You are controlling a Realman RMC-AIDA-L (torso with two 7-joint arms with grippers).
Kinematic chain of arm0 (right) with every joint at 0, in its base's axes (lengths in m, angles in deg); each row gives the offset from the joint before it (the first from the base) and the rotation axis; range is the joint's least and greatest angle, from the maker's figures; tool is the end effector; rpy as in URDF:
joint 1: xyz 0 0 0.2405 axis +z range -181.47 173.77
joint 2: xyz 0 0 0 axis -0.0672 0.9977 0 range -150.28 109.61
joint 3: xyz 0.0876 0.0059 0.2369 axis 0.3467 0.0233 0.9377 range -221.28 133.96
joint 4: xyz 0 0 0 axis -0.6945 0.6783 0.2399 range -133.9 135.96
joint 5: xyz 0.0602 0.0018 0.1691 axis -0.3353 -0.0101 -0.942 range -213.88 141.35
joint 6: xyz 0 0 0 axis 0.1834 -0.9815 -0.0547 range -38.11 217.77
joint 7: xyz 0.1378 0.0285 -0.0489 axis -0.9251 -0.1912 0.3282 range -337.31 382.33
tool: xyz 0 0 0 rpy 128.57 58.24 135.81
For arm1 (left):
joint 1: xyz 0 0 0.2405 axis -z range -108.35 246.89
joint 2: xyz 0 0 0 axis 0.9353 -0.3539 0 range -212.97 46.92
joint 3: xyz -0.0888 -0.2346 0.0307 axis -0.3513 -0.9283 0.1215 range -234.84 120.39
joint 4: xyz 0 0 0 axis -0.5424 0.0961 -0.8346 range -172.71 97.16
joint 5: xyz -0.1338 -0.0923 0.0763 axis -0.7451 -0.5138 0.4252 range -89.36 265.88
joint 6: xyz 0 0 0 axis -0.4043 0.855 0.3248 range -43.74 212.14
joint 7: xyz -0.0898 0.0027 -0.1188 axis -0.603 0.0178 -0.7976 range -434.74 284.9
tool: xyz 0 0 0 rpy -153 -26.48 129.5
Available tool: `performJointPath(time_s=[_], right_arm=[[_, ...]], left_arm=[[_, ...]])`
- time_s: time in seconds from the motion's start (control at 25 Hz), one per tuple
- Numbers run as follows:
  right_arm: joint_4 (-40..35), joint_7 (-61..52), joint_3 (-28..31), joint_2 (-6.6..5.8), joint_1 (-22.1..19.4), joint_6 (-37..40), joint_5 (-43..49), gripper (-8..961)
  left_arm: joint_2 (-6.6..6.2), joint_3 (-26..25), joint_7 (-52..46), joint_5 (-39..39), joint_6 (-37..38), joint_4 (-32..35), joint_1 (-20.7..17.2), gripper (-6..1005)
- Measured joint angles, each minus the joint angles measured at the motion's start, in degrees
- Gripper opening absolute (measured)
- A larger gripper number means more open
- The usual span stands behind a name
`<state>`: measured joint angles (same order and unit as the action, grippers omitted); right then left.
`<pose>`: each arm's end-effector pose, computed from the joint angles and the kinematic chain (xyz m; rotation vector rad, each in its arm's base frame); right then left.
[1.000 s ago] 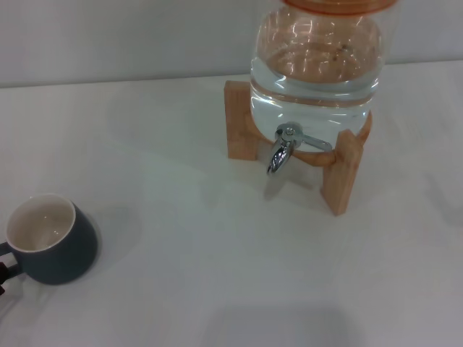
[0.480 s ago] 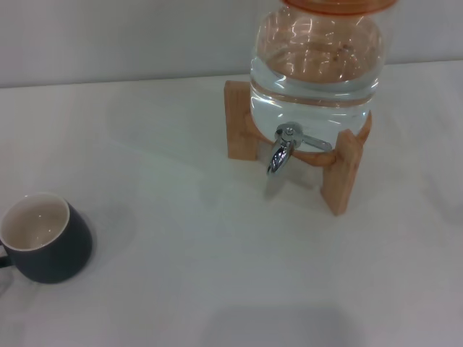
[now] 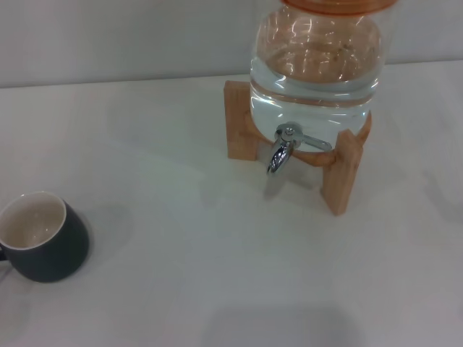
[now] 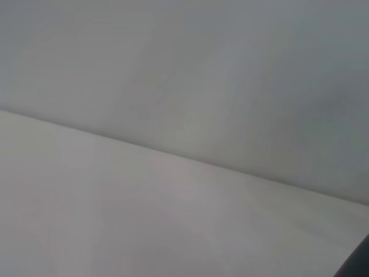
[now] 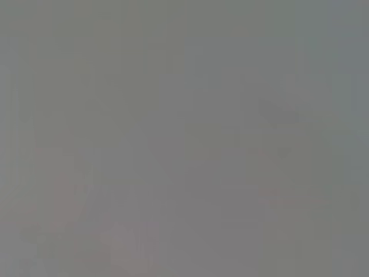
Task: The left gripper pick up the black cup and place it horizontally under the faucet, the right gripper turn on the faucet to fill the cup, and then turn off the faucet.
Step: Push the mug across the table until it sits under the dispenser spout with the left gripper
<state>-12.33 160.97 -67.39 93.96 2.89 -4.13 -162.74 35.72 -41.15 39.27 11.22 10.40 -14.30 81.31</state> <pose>0.3676 0.2043 0.1378 -1.2936 0.4676 0.9757 -0.3786 0.2343 0.0309 -1.8399 -1.0822 -0.7169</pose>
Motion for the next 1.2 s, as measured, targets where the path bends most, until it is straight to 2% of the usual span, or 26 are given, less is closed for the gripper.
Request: performJointPath(time_s=[0.32,0.56,0.76,1.2], right_arm=[[0.0,0.15,0.0,-0.03,0.92,1.05,0.0,809],[-0.4,0.2,0.0,-0.01,1.4,1.51,0.0,809],[-0.74,0.15,0.0,0.11,1.32,1.57,0.0,809],[-0.88,-0.22,0.0,0.14,1.51,1.62,0.05,809]], left_arm=[[0.02,-0.16,-0.03,-0.2,0.01,0.6,0.27,716],[0.05,-0.02,-0.16,-0.32,0.06,0.61,0.61,492],[0.08,0.01,-0.17,-0.22,0.08,0.62,0.77,253],[0.32,0.04,-1.77,-0.2,-2.17,3.05,1.59,224]])
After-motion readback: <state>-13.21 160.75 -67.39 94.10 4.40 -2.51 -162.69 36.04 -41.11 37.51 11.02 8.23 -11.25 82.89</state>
